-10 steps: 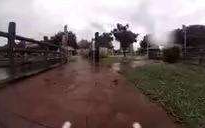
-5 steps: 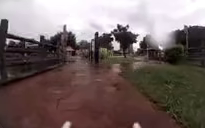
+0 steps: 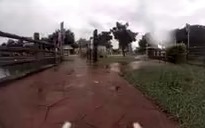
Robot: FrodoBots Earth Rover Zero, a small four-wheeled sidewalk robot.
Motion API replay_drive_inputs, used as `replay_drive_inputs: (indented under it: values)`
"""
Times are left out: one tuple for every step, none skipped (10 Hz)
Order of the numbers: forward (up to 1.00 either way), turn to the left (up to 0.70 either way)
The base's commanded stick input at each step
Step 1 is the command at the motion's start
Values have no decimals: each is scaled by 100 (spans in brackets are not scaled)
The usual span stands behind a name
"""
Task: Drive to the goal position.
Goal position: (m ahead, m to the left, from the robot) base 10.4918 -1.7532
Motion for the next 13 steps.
replay_drive_inputs:
  values:
    - [50, 38]
    - [50, 50]
    - [50, 50]
    - [50, 50]
    - [50, 50]
    - [50, 50]
    - [50, 15]
    - [50, 0]
    - [50, 0]
    - [50, 0]
    - [50, 0]
    - [50, 0]
    - [50, 0]
